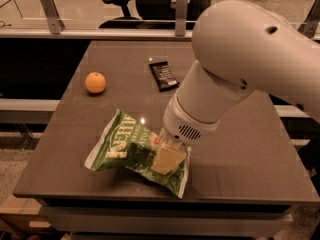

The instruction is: Move green jalapeno chip bag near rxbar chocolate

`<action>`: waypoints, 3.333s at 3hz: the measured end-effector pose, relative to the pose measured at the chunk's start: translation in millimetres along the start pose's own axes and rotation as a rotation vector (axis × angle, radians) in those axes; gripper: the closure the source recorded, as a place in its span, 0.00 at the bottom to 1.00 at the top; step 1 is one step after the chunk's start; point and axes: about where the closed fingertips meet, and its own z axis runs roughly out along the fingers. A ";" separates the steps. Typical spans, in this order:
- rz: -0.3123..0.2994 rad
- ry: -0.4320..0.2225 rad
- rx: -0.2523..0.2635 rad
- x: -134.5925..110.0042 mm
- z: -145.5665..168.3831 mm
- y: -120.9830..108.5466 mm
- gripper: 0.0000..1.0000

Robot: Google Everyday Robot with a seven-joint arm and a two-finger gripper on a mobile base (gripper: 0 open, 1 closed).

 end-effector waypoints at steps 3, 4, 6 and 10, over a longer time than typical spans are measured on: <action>0.044 -0.052 0.068 -1.3 -53.0 -54.9 1.00; 0.074 -0.079 0.091 4.3 -74.8 -77.8 1.00; 0.161 -0.100 0.138 6.4 -108.3 -134.9 1.00; 0.499 -0.234 0.305 20.7 -130.0 -180.2 1.00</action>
Offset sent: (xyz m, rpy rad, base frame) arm 0.0578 -0.0261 0.0459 0.0119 -0.0504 -0.0678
